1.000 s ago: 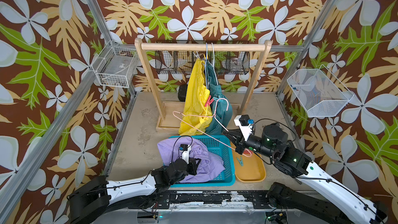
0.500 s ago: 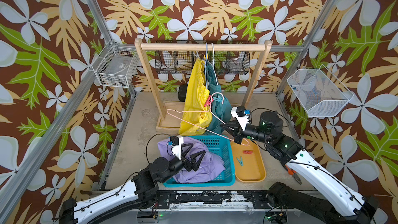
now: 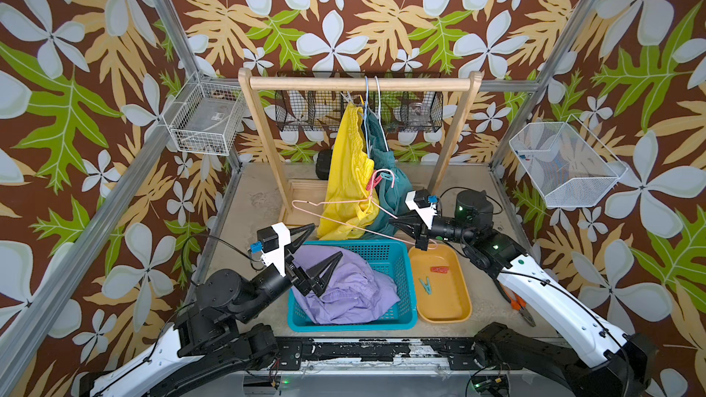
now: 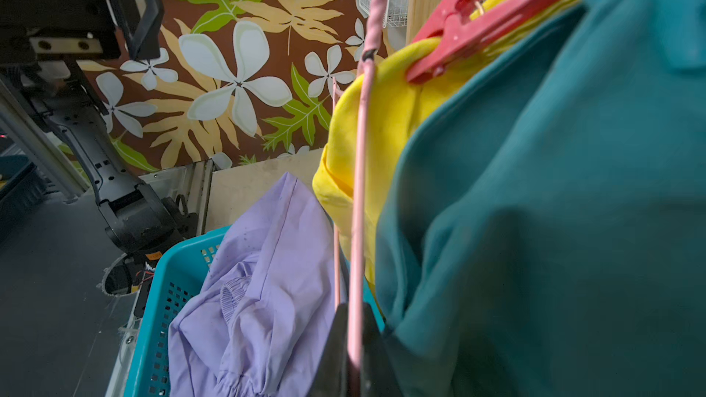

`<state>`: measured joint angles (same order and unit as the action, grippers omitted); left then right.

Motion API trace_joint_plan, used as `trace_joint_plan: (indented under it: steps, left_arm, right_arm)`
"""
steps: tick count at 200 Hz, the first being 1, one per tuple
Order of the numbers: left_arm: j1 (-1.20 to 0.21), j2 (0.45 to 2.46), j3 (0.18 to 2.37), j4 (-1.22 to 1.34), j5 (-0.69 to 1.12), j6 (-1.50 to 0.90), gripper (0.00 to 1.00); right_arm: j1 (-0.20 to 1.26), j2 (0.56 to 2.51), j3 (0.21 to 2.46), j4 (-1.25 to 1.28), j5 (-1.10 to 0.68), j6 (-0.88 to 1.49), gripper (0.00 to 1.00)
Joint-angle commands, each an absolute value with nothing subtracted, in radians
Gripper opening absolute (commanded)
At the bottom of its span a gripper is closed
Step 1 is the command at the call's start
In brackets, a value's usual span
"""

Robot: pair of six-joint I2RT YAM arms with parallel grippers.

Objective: Remove the clothespins securing shorts to the hanger
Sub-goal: Place the shorts in the basket, then place the hanger on the clothesline.

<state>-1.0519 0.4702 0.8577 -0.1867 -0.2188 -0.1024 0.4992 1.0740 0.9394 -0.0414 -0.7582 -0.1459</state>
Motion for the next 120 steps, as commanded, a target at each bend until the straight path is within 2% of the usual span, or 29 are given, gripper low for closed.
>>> trace_joint_plan:
  steps: [1, 34, 75, 120]
  left_arm:
    - [-1.053, 0.5, 0.914, -0.403, -0.265, 0.05, 1.0]
    - [-1.052, 0.565, 0.975, -0.53, -0.119, 0.135, 1.0]
    - [-1.054, 0.475, 0.981, -0.503, -0.081, 0.207, 1.0]
    - [-1.054, 0.516, 0.982, -0.611, -0.041, 0.24, 0.95]
  right_arm:
    - [0.5, 1.035, 0.888, 0.028, -0.827, -0.251, 0.0]
    - [0.501, 0.986, 0.812, 0.039, -0.94, -0.364, 0.0]
    - [0.502, 0.995, 0.814, 0.0, -0.939, -0.407, 0.0]
    - [0.5, 0.984, 0.807, -0.055, -0.988, -0.529, 0.0]
